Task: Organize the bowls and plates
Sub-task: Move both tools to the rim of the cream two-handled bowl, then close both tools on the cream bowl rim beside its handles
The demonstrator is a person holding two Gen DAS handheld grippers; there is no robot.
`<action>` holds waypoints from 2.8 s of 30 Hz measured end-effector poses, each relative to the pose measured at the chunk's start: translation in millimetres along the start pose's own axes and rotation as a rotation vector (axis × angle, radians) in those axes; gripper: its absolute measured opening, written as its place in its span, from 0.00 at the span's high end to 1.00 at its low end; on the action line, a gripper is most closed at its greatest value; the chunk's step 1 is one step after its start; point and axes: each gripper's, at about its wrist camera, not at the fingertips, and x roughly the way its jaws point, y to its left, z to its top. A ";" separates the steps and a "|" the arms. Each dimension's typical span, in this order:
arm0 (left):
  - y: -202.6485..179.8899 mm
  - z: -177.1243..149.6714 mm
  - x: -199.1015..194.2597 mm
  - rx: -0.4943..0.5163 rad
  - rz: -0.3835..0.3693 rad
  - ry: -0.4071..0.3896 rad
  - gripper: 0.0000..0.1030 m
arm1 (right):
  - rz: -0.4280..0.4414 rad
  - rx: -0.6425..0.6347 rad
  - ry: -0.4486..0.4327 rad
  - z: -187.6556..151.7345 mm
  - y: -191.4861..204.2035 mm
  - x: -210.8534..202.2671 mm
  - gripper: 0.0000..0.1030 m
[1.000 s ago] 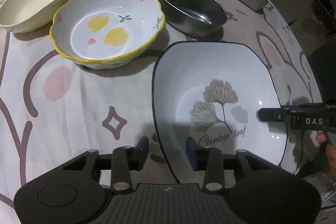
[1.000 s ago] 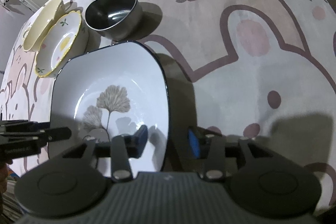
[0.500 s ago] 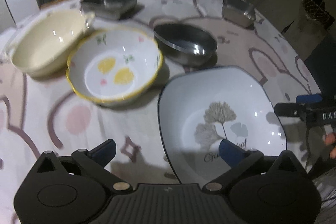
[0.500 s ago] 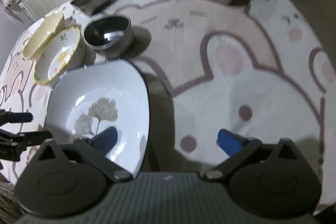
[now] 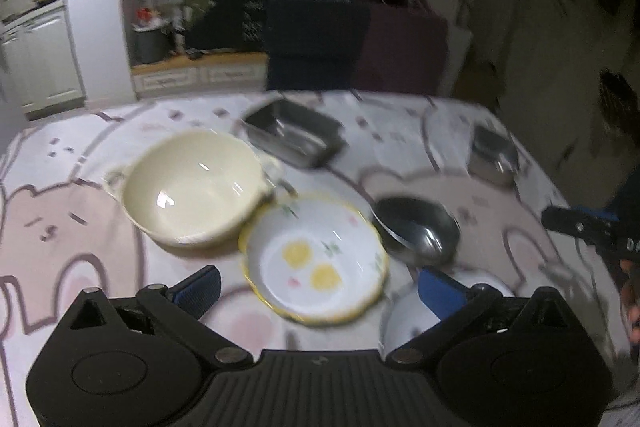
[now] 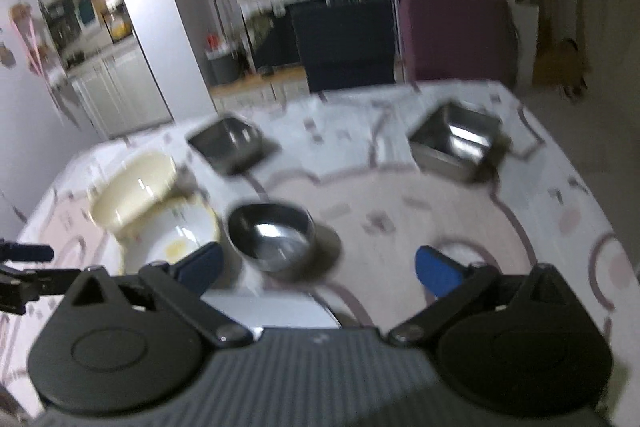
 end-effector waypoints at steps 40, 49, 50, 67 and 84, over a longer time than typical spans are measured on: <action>196.3 93.1 109.8 -0.220 0.187 -0.104 0.00 | 0.328 0.316 0.184 77.0 111.2 198.1 0.05; 223.7 82.4 124.0 -0.346 0.115 -0.047 0.12 | 0.388 0.301 0.282 66.9 131.6 222.2 0.48; 227.4 80.5 125.5 -0.360 0.110 -0.035 0.18 | 0.366 0.287 0.277 67.0 134.4 223.8 0.48; 254.1 60.2 152.2 -0.436 0.079 0.087 0.66 | 0.292 0.150 0.240 88.0 164.0 245.4 0.88; 256.3 56.5 158.3 -0.435 0.043 0.106 0.73 | 0.362 0.054 0.302 87.9 167.3 267.2 0.68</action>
